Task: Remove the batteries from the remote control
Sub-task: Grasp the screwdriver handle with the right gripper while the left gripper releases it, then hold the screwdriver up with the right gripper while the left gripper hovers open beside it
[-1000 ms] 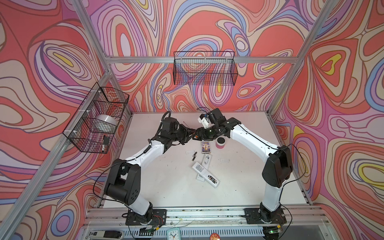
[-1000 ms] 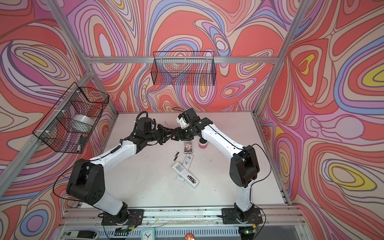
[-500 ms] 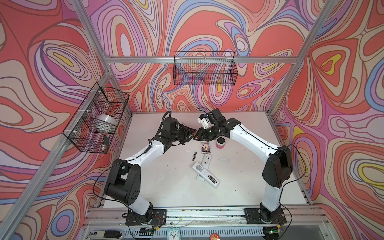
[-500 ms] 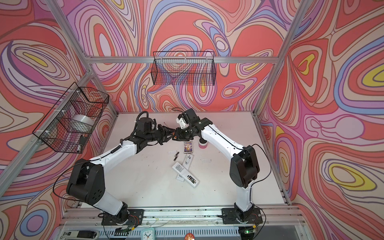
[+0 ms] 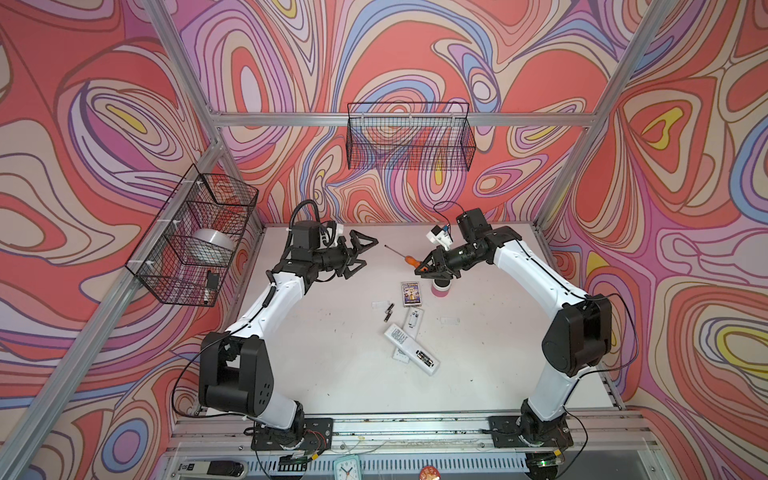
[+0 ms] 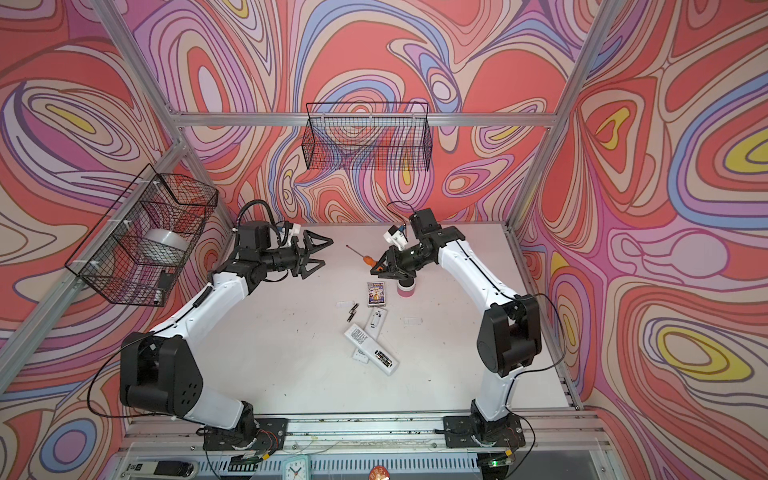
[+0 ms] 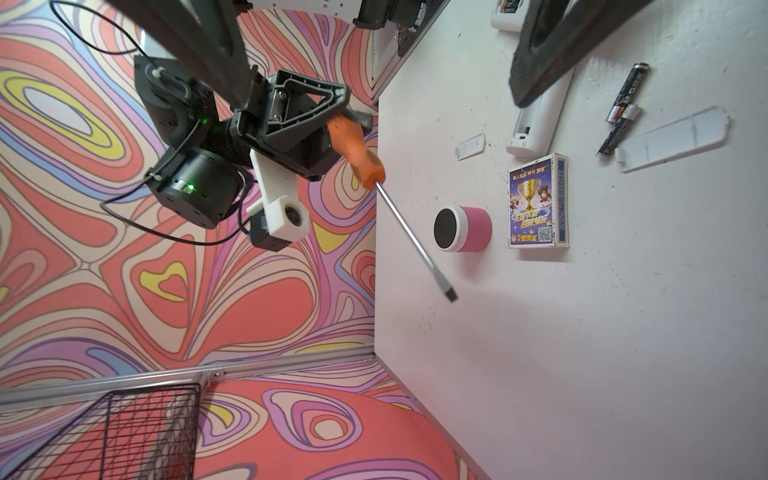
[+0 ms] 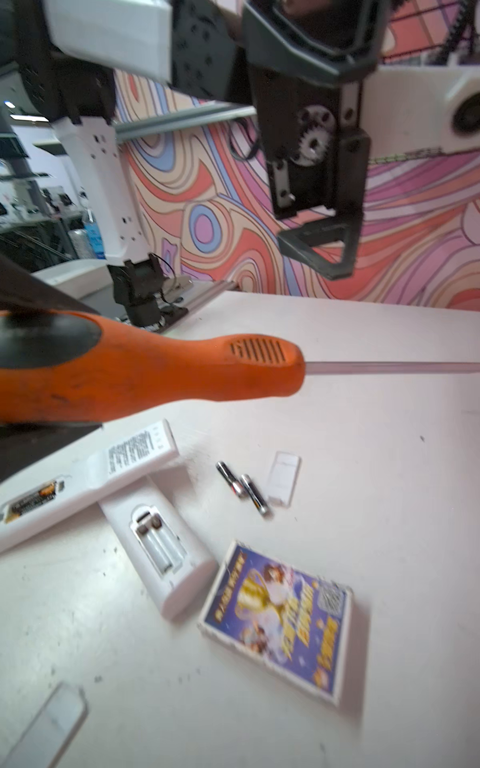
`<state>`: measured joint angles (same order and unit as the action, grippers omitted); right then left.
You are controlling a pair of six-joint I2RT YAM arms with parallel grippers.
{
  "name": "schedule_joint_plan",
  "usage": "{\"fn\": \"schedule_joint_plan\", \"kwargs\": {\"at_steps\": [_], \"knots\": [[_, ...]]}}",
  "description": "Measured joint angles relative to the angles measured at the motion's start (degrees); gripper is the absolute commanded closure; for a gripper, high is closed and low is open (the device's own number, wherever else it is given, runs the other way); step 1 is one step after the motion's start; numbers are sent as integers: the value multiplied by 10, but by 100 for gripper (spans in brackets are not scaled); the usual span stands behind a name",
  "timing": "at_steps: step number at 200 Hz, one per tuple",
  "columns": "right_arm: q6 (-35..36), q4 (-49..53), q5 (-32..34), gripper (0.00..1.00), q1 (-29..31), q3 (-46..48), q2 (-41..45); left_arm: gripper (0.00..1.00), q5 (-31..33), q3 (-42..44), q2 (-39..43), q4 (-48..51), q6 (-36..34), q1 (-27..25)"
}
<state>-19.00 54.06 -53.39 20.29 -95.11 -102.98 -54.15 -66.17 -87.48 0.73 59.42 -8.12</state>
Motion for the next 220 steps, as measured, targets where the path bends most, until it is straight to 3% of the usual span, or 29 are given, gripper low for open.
{"fn": "schedule_joint_plan", "kwargs": {"at_steps": [27,57,83,115,153,197,220], "knots": [[3,3,-74,96,10,17,24,0,-75,23,-29,-96,50,1],[0,-5,-115,96,10,26,44,2,-113,23,-44,-128,73,0],[-1,-9,-134,96,10,33,45,17,-125,21,-45,-163,94,-1],[-1,-8,-147,96,10,37,45,44,-141,17,-69,-275,174,-1],[-2,-9,-157,96,10,37,44,53,-153,17,-112,-407,276,-1],[3,-14,-170,96,10,36,35,82,-156,17,-118,-456,314,-1],[3,-21,-171,96,10,31,34,84,-157,17,-126,-482,335,-1]]}}
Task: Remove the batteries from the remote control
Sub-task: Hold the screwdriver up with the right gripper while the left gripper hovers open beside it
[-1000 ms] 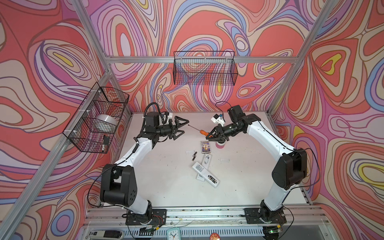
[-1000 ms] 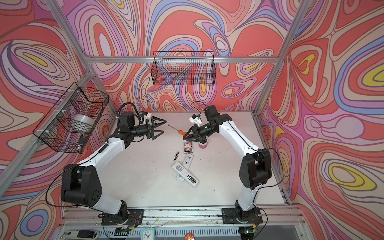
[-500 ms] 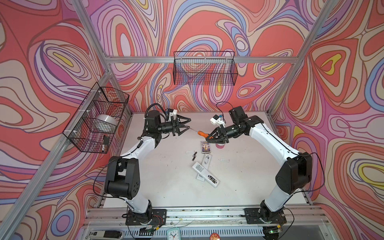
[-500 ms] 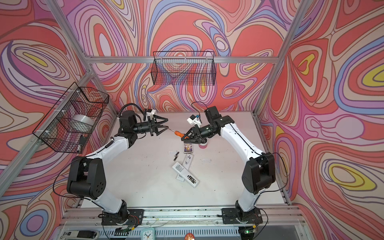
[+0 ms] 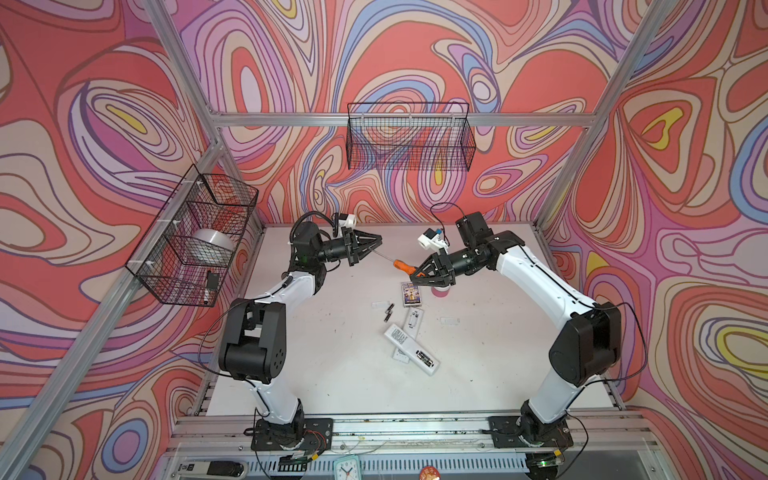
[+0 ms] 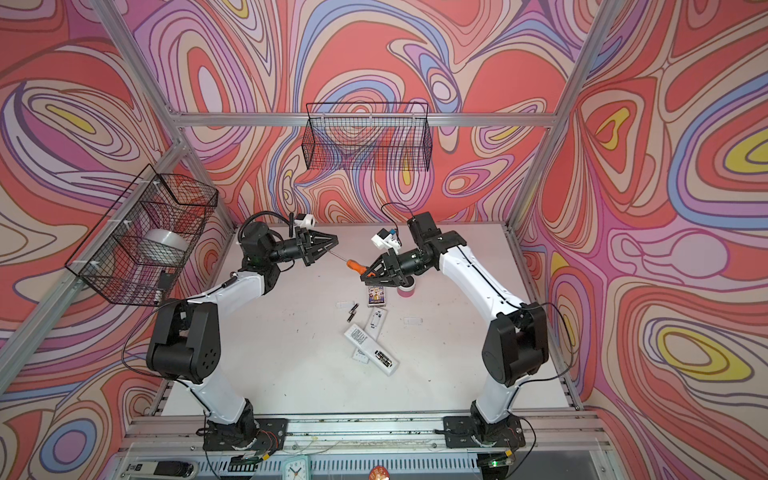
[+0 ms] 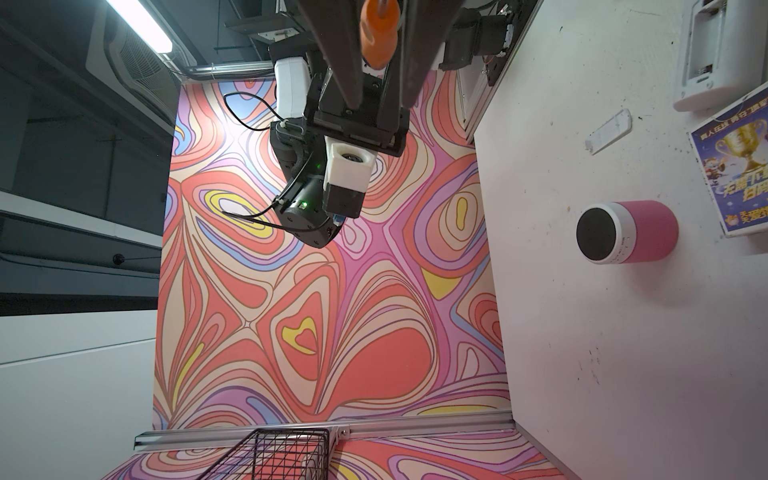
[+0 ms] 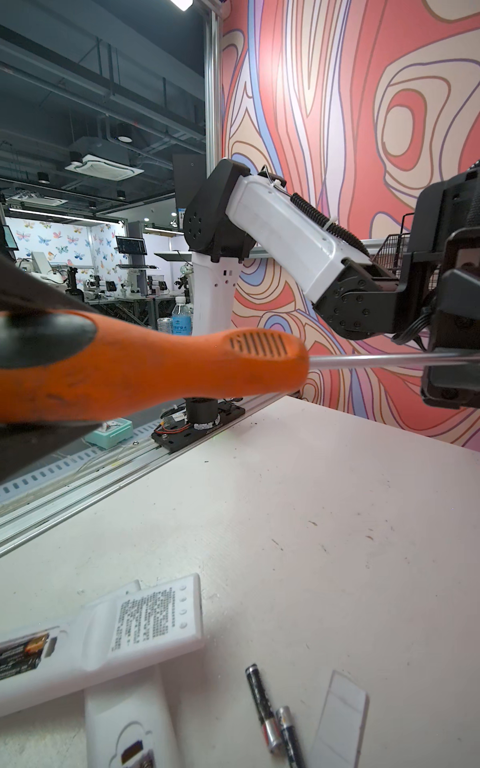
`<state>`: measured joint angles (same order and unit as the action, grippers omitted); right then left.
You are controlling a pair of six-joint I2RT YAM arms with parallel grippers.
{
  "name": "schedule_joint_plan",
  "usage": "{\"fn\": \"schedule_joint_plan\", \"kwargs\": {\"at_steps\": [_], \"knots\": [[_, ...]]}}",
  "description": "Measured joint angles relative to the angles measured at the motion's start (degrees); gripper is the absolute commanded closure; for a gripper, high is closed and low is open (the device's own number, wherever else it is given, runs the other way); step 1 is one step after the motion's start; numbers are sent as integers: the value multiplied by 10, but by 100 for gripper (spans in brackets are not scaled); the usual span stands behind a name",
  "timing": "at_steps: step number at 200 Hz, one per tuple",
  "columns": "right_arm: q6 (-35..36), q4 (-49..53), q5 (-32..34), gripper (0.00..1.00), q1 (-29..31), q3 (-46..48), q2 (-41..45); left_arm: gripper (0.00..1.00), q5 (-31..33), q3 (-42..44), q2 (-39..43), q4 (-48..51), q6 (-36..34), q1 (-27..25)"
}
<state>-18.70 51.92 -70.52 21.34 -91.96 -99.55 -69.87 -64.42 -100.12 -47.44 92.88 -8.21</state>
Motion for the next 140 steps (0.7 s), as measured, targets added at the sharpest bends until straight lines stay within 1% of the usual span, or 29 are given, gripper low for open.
{"fn": "schedule_joint_plan", "kwargs": {"at_steps": [9,17,33,50,77,102,114,118,140], "knots": [[-1,-3,1,96,0,0,0,85,0,2,-4,-11,8,0],[-4,-7,3,96,0,0,0,88,0,3,-8,-23,17,0],[-13,-17,6,96,0,0,0,100,0,7,-14,-41,33,0],[-22,-24,8,95,0,0,0,100,3,12,-16,-52,44,0],[-35,-34,15,83,0,0,-1,100,18,26,-17,-64,58,1],[-61,-60,38,60,0,10,-1,100,50,55,-16,-67,72,1],[-88,-96,52,53,0,30,1,100,69,73,-13,-62,75,0],[-93,-113,56,51,0,40,3,100,74,78,-12,-58,75,0],[-165,-216,84,48,0,103,17,100,108,102,2,-17,74,-5]]}}
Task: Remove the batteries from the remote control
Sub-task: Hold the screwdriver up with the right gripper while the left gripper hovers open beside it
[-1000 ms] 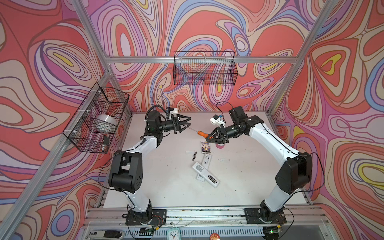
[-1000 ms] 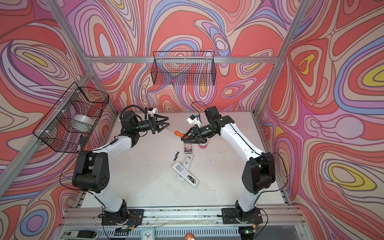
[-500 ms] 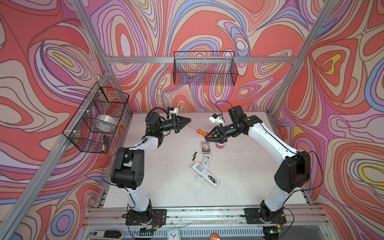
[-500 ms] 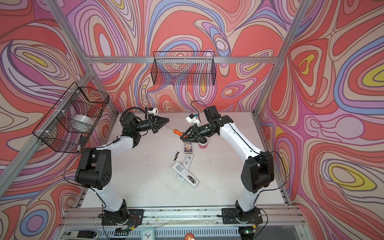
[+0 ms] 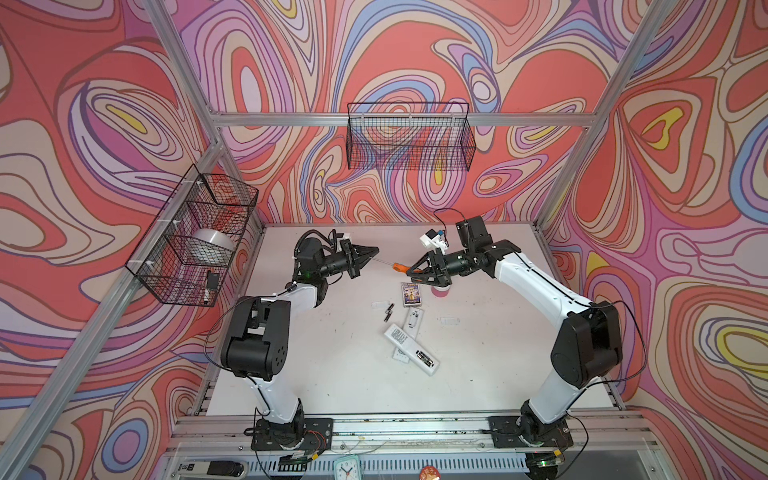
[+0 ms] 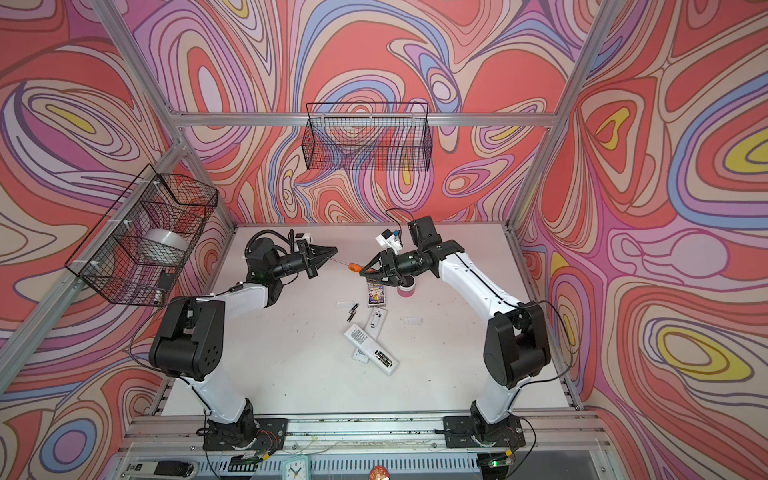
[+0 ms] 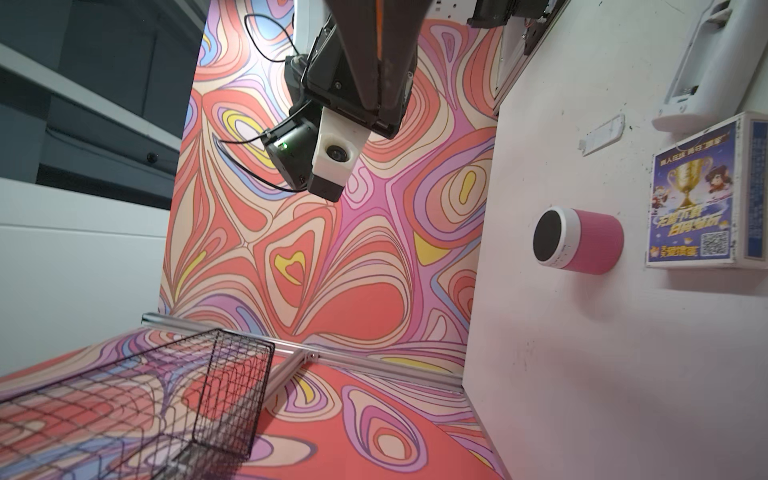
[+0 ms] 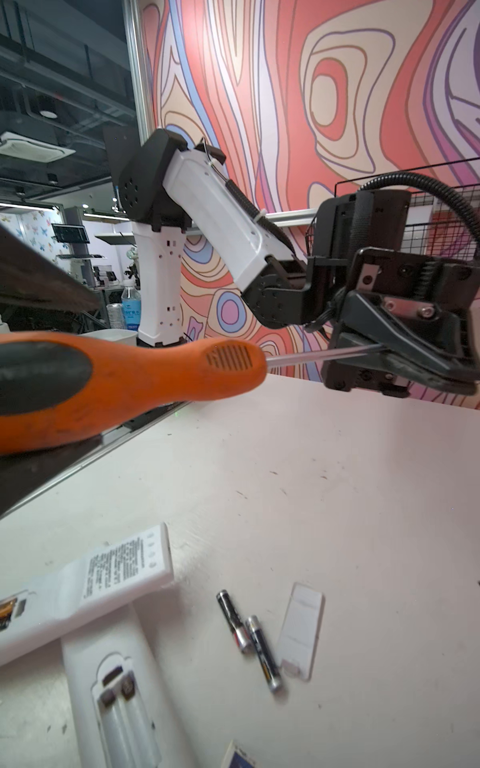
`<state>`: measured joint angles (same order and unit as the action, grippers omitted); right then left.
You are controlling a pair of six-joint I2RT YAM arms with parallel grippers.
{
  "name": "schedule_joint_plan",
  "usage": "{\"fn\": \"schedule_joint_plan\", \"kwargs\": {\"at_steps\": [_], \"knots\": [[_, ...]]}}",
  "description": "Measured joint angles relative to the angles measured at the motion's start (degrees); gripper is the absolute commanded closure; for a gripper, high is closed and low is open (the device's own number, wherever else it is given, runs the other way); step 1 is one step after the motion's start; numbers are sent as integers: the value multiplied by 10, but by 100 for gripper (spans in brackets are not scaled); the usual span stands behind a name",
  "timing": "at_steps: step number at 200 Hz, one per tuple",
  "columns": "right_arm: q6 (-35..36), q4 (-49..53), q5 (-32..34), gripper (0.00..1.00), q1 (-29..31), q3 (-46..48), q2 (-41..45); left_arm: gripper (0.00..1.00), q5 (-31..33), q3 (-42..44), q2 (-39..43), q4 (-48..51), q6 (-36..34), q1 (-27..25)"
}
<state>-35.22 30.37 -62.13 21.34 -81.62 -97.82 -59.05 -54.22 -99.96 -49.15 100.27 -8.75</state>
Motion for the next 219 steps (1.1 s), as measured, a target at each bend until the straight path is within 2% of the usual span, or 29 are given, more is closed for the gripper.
{"fn": "schedule_joint_plan", "kwargs": {"at_steps": [35,90,173,219], "knots": [[-75,-106,35,46,0,27,3,100,50,4,33,65,-2,-15],[-110,-163,54,47,0,27,3,100,83,-24,62,166,-32,-23],[-120,-188,58,77,0,27,4,100,101,-24,59,183,-23,-25],[-113,-188,62,85,1,32,14,100,98,-24,58,181,-16,-27]]}}
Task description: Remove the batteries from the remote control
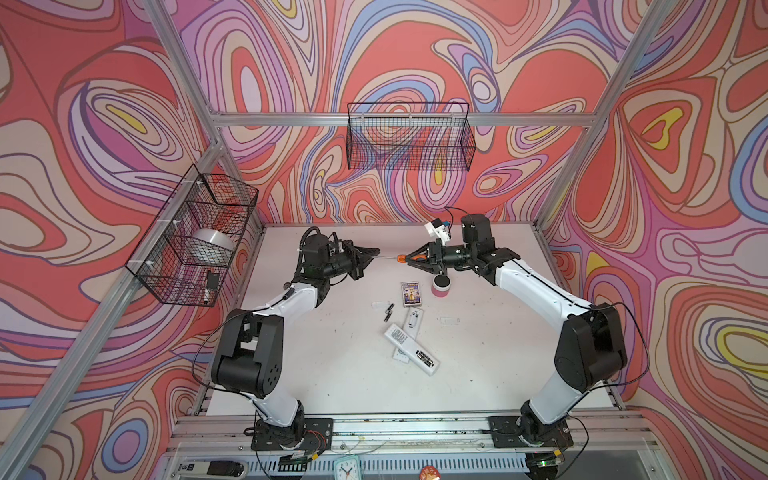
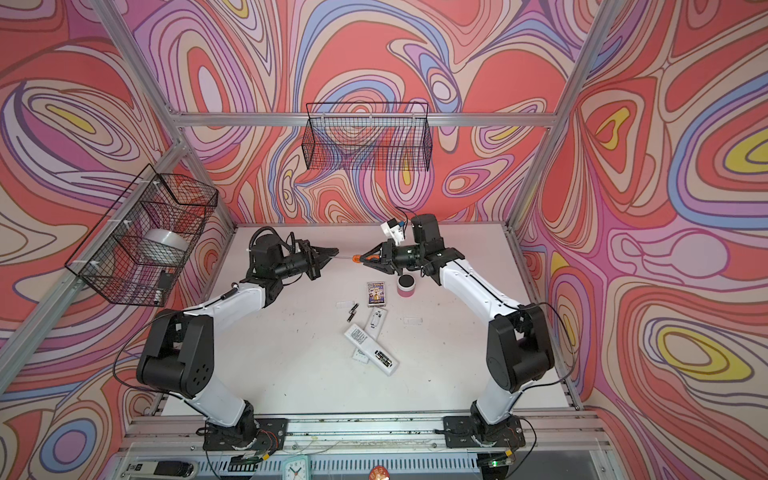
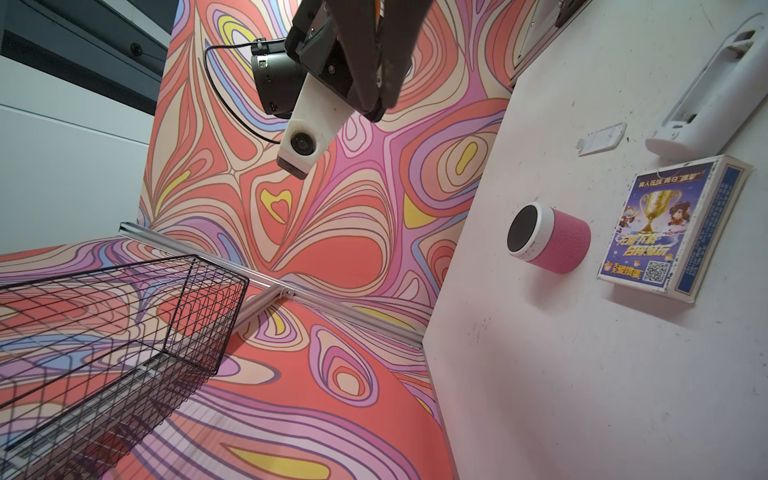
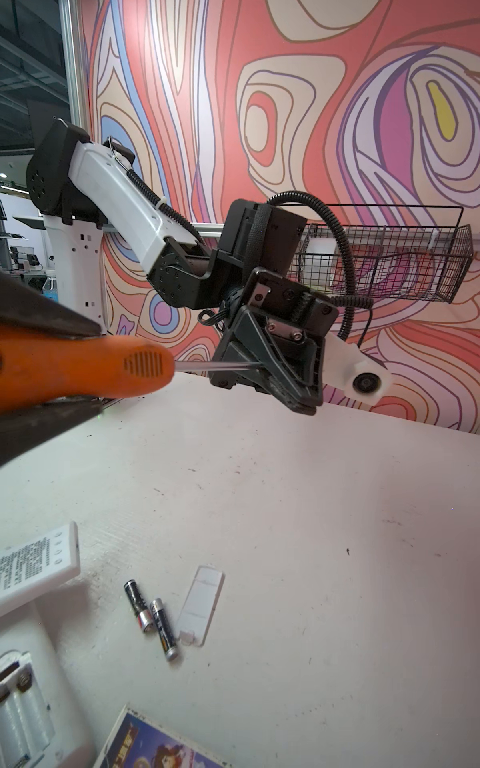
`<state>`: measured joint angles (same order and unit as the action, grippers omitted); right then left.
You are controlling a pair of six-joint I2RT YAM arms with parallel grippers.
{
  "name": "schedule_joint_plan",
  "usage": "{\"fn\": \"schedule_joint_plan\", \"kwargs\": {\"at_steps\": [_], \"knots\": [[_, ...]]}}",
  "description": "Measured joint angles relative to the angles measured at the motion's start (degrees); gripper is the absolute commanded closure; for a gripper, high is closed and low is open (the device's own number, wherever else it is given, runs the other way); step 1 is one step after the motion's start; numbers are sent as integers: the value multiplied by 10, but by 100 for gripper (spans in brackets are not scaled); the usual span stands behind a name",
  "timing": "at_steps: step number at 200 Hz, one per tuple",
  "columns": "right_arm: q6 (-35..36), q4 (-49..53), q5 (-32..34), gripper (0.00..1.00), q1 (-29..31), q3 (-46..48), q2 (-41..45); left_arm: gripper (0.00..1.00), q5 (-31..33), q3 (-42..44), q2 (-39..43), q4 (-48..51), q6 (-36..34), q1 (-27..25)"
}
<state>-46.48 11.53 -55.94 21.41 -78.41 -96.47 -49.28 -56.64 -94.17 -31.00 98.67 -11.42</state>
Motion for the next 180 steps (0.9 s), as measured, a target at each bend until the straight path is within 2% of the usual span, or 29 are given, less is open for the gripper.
{"fn": "schedule_joint_plan", "kwargs": {"at_steps": [7,24,31,61,88,121,150,180], "knots": [[5,5,1,85,-1,0,3,99,-3,0,0,0,-1,0],[24,30,6,86,-3,0,12,56,-16,-2,1,21,-30,1],[34,49,9,86,-6,0,19,42,-18,-8,5,60,-59,2],[104,181,54,86,-40,-17,50,1,15,-105,31,349,-299,17],[170,307,112,87,-64,-54,70,0,45,-148,82,512,-485,20],[233,438,182,92,-66,-94,83,0,32,-135,89,636,-654,12],[262,529,255,92,-70,-122,83,4,18,-112,53,725,-772,-26],[269,568,290,92,-72,-125,86,18,-2,-102,10,768,-853,-71]]}}
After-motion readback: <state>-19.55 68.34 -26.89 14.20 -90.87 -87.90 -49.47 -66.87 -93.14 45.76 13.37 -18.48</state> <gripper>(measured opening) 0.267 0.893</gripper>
